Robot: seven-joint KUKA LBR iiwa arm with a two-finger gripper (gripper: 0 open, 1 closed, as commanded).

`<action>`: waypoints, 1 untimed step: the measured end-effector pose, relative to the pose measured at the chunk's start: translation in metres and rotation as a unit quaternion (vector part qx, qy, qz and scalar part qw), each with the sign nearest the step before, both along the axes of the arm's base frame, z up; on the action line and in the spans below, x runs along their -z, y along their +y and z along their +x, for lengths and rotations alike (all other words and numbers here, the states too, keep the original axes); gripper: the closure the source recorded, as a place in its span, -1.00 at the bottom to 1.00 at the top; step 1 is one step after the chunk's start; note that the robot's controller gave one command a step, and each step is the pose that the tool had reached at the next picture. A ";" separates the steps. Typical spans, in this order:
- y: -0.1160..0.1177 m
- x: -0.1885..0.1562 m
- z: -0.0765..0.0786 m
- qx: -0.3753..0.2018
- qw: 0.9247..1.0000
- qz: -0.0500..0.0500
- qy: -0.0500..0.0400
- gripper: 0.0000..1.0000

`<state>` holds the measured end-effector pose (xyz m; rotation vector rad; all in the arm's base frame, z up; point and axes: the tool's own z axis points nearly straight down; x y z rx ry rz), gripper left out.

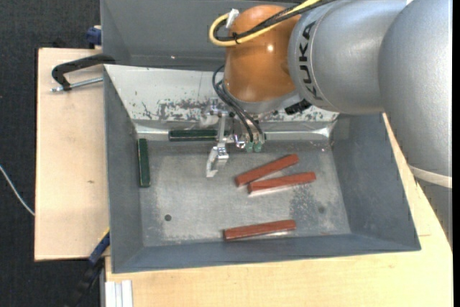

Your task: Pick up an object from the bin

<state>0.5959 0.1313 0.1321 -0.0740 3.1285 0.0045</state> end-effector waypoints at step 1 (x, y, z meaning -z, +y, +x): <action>-0.005 0.012 -0.001 -0.013 1.000 0.000 0.002 -1.00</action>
Offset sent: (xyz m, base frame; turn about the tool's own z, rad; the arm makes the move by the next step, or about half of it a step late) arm -0.0312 -0.0193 0.0132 -0.1291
